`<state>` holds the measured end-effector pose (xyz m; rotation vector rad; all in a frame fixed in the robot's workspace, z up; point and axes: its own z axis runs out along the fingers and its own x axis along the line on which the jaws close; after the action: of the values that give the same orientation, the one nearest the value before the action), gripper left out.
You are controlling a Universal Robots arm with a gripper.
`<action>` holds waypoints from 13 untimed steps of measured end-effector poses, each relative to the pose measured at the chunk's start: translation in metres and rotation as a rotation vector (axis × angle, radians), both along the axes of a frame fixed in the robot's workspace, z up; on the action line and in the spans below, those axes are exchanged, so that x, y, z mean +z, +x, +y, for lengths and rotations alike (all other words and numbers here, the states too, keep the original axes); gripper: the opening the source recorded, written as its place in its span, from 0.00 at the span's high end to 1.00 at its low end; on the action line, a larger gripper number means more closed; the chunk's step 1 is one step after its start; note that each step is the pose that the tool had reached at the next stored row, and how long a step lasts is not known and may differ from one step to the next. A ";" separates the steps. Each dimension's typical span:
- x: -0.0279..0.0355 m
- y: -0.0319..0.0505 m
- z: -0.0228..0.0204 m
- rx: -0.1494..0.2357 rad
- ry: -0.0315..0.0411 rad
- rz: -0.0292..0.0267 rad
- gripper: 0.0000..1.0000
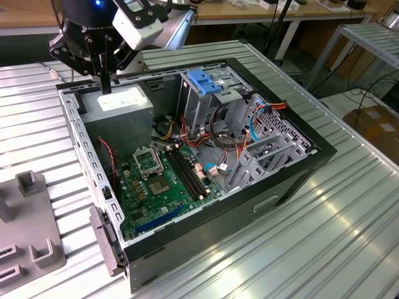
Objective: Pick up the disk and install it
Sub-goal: 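Reach for the disk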
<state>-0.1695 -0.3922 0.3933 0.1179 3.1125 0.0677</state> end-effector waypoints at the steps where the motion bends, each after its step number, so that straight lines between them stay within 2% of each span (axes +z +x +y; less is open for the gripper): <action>1: 0.0000 -0.0022 0.0001 0.000 0.0000 0.0000 0.90; 13: 0.0000 -0.0175 0.0008 0.000 -0.0001 0.0001 0.90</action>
<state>-0.1870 -0.3914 0.3933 0.1179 3.1125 0.0675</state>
